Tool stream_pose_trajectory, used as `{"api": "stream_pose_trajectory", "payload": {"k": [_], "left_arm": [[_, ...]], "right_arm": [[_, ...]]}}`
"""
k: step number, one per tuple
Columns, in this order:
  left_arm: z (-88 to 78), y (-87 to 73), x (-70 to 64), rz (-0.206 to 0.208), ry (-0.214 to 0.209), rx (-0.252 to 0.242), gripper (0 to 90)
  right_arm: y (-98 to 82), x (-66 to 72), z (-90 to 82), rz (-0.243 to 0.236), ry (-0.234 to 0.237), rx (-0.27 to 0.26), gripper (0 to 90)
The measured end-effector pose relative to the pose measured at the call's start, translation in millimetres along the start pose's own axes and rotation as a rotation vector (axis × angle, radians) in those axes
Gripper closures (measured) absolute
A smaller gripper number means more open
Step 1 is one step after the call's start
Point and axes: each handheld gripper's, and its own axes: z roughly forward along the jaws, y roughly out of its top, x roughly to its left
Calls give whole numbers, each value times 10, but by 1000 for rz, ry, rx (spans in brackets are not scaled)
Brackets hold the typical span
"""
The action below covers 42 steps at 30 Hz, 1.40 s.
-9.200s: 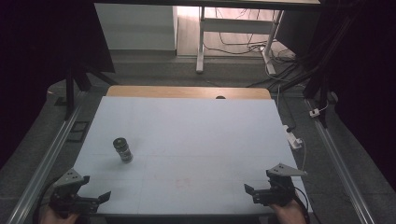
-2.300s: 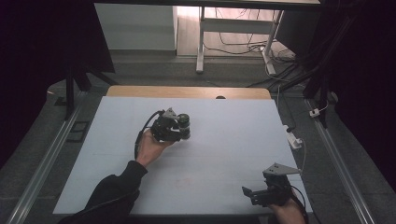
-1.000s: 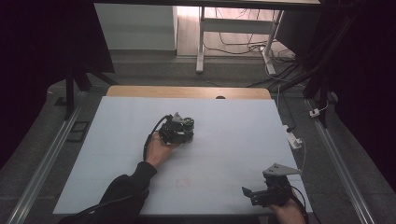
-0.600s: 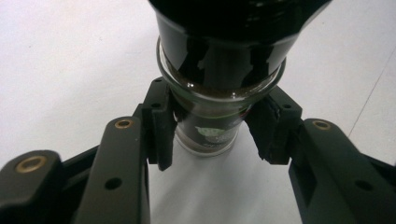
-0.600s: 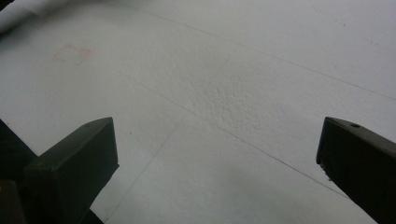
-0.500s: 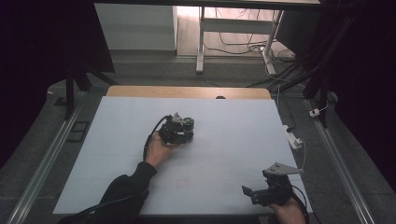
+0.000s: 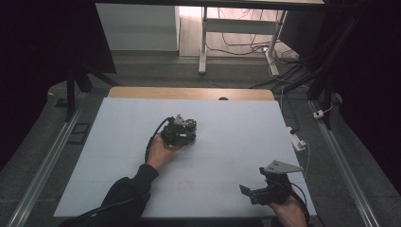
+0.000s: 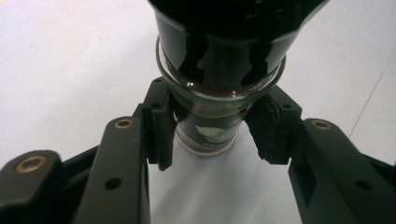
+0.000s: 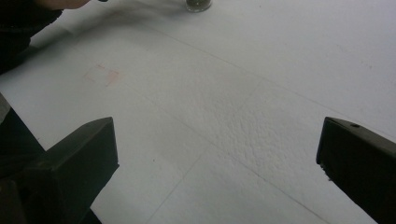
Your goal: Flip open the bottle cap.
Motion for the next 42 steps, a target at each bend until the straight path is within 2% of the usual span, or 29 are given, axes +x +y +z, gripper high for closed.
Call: {"api": "stream_pose_trajectory", "payload": {"k": [8,16,25,31,36,42], "left_arm": [[0,3,-1,2,1,3,537],[0,3,-2,1,1,2,537],[0,4,-2,2,2,3,537],[-1,6,-1,3,1,5,537],[-1,6,-1,3,1,4,537],[-2,10,-1,4,1,8,537]], "right_arm": [[122,38,87,-31,9,-30,0],[288,76,216,-62,43,-57,0],[427,63,341,-87,62,-75,0],[541,74,443,-76,93,-86,0],[642,81,569,-82,92,-68,0],[737,98,668,-82,96,-74,0]]}}
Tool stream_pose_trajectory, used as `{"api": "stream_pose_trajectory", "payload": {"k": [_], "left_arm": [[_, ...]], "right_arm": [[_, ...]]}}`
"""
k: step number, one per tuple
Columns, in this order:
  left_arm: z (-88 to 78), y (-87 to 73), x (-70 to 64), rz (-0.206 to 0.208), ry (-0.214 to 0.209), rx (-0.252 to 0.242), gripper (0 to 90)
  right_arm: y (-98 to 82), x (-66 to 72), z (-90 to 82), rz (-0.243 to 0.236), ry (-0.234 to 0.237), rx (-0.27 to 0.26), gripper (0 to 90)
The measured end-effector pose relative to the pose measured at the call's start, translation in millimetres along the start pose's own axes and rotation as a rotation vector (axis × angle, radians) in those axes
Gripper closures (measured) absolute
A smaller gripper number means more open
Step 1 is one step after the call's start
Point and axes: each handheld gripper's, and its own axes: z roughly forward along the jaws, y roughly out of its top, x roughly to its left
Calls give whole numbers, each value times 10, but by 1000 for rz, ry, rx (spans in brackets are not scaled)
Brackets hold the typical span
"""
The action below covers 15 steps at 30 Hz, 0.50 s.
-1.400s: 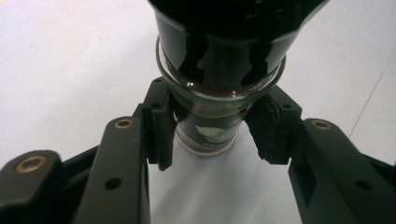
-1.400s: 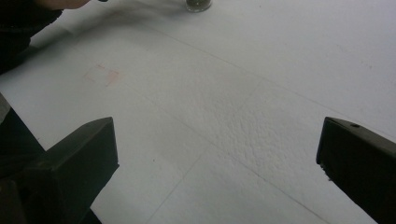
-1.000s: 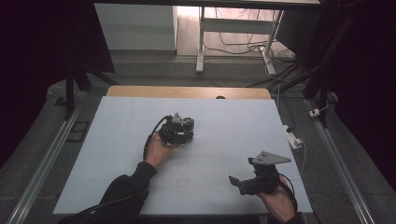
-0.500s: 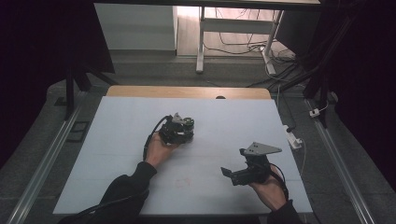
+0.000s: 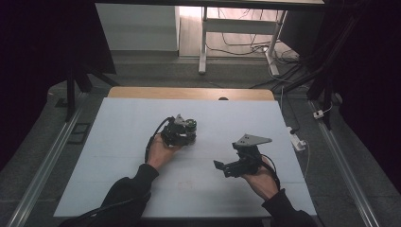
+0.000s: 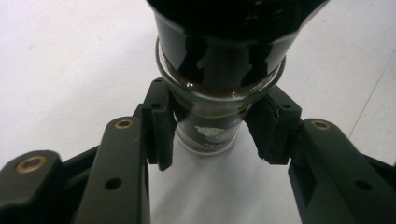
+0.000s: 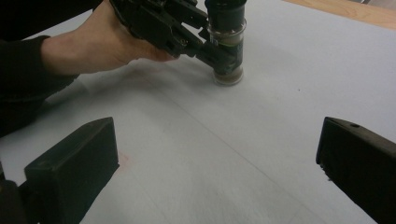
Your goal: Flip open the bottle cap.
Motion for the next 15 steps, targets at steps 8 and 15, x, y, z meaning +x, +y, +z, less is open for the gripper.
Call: {"api": "stream_pose_trajectory", "payload": {"k": [8,15], "left_arm": [[-1,3,-2,1,2,3,537],[-1,6,-4,1,1,4,537]], "right_arm": [[96,0,150,-3,5,8,0],[173,19,272,-23,-5,20,0]]}}
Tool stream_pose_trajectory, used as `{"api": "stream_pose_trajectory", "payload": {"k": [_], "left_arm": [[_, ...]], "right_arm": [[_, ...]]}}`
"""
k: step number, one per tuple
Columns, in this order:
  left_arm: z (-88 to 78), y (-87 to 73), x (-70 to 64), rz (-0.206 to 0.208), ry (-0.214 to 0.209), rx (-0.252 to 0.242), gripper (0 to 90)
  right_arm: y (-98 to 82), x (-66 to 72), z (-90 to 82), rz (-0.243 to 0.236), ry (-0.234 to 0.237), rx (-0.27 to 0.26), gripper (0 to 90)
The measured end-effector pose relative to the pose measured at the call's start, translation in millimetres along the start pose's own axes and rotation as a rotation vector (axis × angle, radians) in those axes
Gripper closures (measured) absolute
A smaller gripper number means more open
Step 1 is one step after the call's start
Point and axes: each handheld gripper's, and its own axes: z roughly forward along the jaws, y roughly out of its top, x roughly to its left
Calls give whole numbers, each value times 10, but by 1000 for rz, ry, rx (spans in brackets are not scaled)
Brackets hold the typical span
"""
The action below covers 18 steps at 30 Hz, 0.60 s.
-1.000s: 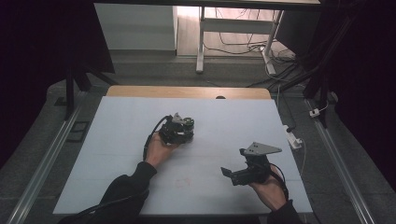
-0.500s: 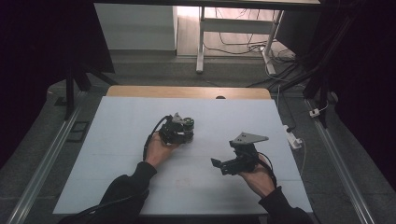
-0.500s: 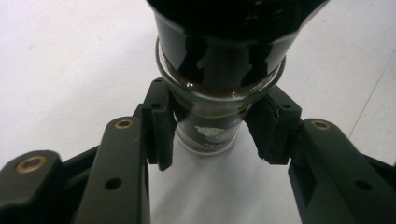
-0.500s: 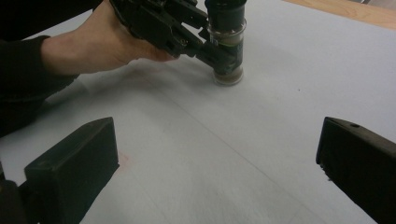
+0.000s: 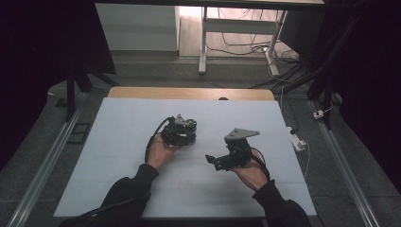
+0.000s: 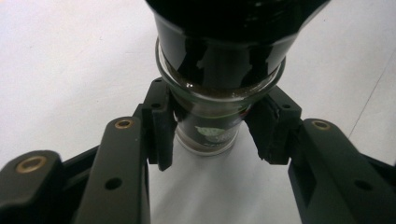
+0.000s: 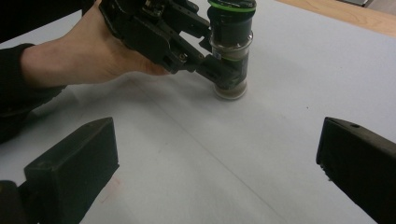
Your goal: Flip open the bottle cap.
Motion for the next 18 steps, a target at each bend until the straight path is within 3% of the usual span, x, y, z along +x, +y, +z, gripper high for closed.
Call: {"api": "stream_pose_trajectory", "payload": {"k": [9,18], "left_arm": [[0,0,1,0,-1,0,537],[-2,1,3,2,-1,2,537]], "right_arm": [[128,-16,236,2,7,15,0],[244,-43,433,-9,-19,23,0]]}}
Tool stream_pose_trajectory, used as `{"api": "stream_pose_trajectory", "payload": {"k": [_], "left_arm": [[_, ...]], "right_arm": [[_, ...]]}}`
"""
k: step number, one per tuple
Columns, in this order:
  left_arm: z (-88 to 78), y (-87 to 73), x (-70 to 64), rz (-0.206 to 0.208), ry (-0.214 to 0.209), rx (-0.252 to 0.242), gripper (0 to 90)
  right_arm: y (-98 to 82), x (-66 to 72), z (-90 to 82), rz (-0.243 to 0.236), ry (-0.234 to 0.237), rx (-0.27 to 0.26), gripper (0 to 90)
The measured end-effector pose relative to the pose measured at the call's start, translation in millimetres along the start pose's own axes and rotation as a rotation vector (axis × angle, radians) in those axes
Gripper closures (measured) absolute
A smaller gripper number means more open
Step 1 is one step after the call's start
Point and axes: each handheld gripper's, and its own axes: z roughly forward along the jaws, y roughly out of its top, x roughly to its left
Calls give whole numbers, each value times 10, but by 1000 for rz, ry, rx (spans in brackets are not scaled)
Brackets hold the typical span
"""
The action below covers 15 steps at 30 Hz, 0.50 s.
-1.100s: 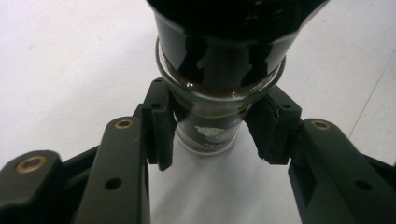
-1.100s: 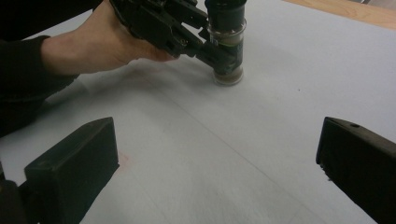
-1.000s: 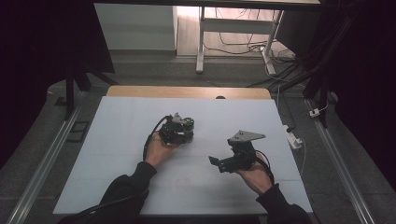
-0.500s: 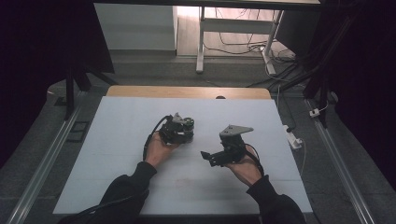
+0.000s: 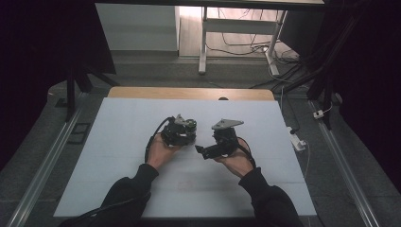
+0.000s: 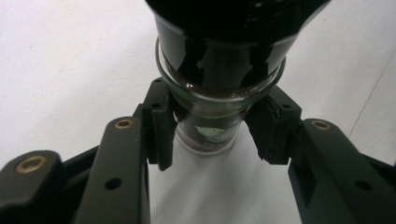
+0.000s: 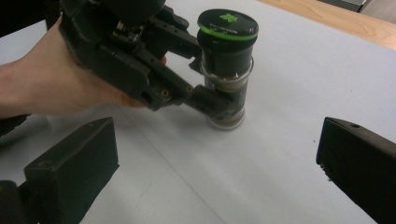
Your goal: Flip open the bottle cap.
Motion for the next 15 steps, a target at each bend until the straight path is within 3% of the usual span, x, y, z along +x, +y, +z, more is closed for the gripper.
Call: {"api": "stream_pose_trajectory", "payload": {"k": [9,13,15], "left_arm": [[-1,0,2,0,-2,0,537],[1,2,5,1,-3,1,537],[1,4,5,0,-4,2,537]], "right_arm": [[77,-50,198,-25,-18,14,0],[76,-96,221,-32,-26,14,90],[80,-118,224,-37,-22,11,188]]}}
